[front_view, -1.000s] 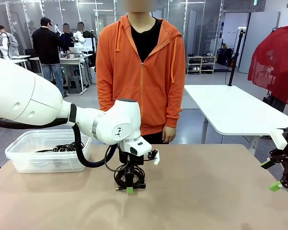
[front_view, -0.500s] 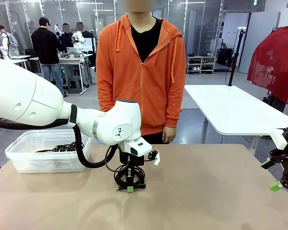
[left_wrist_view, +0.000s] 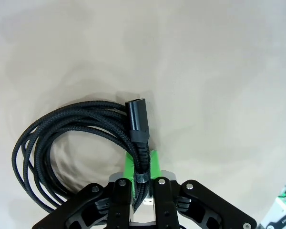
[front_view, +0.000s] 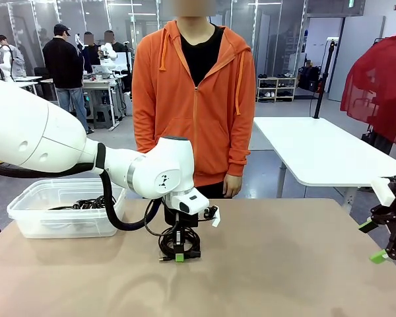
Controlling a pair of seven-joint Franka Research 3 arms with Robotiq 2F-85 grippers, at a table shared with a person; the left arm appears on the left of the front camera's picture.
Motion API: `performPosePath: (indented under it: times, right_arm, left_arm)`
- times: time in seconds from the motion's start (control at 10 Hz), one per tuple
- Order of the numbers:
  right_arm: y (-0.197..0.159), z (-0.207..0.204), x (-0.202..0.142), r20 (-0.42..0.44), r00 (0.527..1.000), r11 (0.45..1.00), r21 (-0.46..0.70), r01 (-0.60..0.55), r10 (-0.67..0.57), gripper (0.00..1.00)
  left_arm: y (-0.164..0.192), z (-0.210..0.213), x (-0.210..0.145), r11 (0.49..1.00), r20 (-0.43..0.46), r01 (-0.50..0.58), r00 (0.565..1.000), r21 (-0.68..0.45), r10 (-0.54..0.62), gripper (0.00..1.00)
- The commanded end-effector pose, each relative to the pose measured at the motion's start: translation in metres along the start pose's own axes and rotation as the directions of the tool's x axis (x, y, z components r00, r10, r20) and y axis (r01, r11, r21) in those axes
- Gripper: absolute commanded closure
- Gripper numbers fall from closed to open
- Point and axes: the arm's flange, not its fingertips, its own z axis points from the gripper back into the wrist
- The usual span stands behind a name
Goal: Organize and store the cables.
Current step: Place the USB Extension Cable into the Organizing box.
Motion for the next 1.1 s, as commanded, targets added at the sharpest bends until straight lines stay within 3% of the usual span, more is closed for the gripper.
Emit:
performPosePath:
  times: [0.0,0.2,0.5,0.6,1.0]
  right_arm:
    - [0.001,0.002,0.003,-0.009,1.000,1.000,0.002,0.016,-0.016,0.00]
    - [0.001,0.002,0.003,-0.009,1.000,1.000,0.002,0.016,-0.016,0.00]
    - [0.001,0.002,0.003,-0.009,1.000,1.000,0.002,0.016,-0.016,0.00]
    - [0.001,0.002,0.003,-0.009,1.000,1.000,0.002,0.016,-0.016,0.00]
    - [0.001,0.002,0.003,-0.009,1.000,1.000,0.002,0.016,-0.016,0.00]
  left_arm:
    - [-0.009,0.003,-0.008,1.000,0.019,0.009,1.000,-0.012,-0.009,1.00]
    - [-0.015,0.027,-0.013,0.999,0.041,0.049,0.998,-0.012,-0.048,1.00]
    - [-0.030,0.128,-0.031,0.989,-0.032,0.087,0.996,0.116,-0.084,1.00]
    - [-0.028,0.147,-0.035,0.989,-0.039,0.095,0.995,0.112,-0.091,1.00]
    - [-0.029,0.170,-0.036,0.987,-0.034,0.088,0.996,0.132,-0.084,1.00]
